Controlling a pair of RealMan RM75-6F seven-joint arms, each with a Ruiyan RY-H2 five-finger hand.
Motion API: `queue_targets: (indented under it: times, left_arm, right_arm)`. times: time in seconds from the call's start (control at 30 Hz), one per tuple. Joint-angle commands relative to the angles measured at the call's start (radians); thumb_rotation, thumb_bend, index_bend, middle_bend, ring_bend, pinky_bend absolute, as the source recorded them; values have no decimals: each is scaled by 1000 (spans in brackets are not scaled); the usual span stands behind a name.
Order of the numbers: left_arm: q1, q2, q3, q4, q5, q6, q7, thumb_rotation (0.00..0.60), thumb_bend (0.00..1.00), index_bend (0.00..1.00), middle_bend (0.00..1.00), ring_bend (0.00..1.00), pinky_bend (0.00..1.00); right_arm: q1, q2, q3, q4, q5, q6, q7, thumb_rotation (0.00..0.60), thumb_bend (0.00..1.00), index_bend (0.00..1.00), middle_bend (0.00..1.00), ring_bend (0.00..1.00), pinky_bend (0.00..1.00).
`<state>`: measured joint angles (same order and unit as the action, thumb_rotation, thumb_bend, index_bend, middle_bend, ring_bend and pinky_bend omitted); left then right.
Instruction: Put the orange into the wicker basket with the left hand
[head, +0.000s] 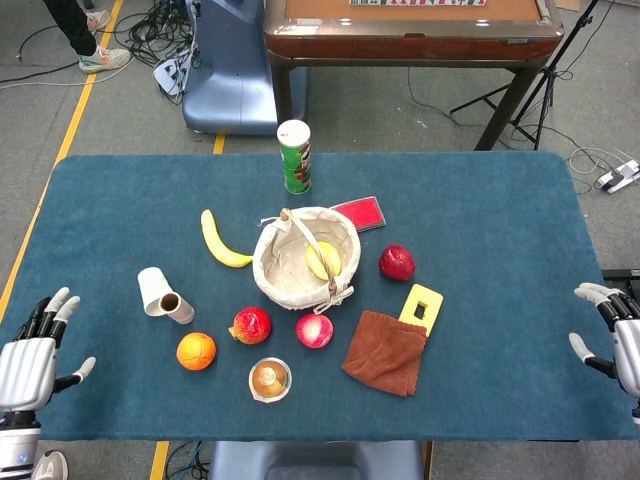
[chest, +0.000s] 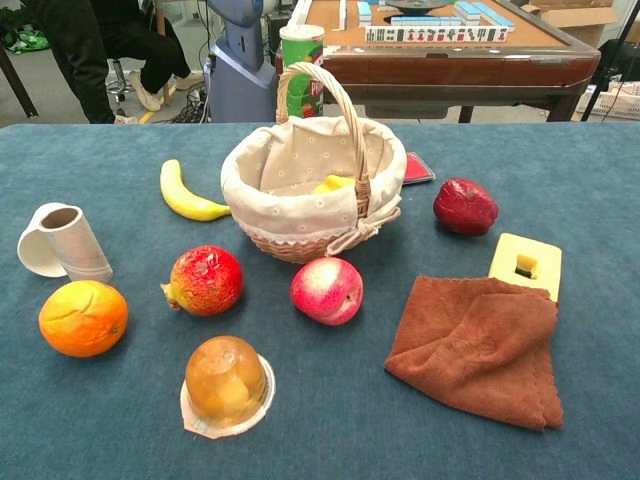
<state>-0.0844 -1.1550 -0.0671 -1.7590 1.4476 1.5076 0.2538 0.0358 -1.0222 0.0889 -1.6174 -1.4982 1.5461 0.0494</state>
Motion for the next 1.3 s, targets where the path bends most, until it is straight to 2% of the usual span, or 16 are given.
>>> queue_targets:
  times: [0.03, 0.3, 0.53, 0.8, 1.3]
  left_arm:
    - [-17, 20, 23, 23, 47, -29, -21, 600, 222, 176, 1, 74, 215]
    - [-67, 60, 80, 59, 164, -109, -128, 600, 223, 267, 146, 175, 219]
    - [-127, 76, 124, 88, 258, -185, -227, 600, 223, 268, 154, 176, 219]
    - [-203, 51, 127, 109, 298, -271, -214, 600, 222, 263, 154, 176, 219]
    - [-332, -68, 121, 195, 334, -389, -202, 600, 222, 260, 154, 176, 219]
  right_arm:
    - [3, 2, 4, -4, 1, -1, -7, 600, 263, 295, 274, 274, 399]
    - [14, 6, 10, -15, 4, -13, -19, 600, 263, 294, 270, 274, 400]
    - [11, 6, 8, -17, 7, -12, -22, 600, 263, 295, 270, 274, 400]
    - [6, 8, 5, -17, 6, -8, -21, 600, 263, 294, 271, 274, 400]
    - [-4, 16, 3, -24, 14, -2, -25, 600, 263, 294, 271, 274, 400]
